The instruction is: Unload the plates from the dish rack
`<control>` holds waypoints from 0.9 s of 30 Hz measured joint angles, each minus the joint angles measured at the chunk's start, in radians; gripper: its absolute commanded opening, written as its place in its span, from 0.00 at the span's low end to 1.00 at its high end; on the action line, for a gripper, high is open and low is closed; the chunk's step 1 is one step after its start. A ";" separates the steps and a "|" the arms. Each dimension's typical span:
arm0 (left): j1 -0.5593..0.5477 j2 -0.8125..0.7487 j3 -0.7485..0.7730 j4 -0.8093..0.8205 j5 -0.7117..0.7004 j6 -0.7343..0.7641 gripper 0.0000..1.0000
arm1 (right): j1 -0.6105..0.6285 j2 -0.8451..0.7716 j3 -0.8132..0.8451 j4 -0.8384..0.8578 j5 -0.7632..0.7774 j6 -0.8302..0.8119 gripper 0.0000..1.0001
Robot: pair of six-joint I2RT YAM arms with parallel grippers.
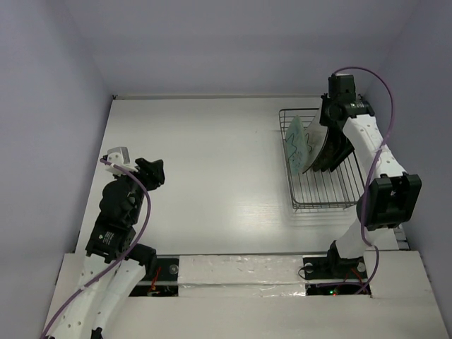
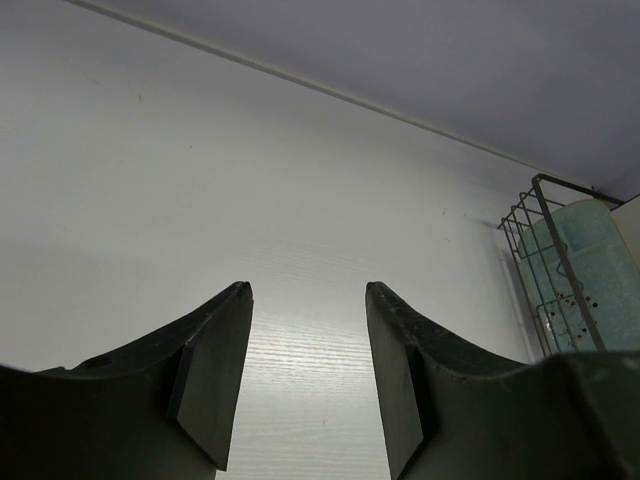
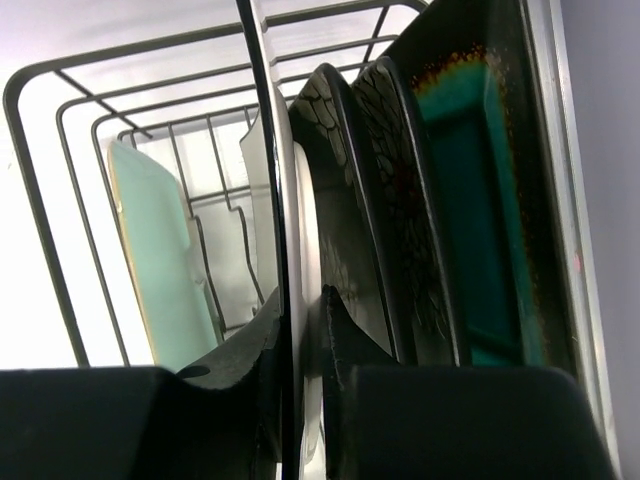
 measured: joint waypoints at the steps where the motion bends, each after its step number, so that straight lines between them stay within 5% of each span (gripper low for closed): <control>1: 0.000 0.000 0.000 0.000 0.000 0.000 0.46 | 0.000 0.000 0.010 -0.014 -0.002 -0.001 0.00; 17: 0.000 0.000 0.000 0.000 0.000 0.000 0.46 | 0.025 -0.263 0.170 -0.140 -0.003 -0.021 0.00; 27: 0.005 -0.002 0.000 0.000 0.000 0.000 0.46 | 0.156 -0.486 0.116 0.009 -0.100 0.087 0.00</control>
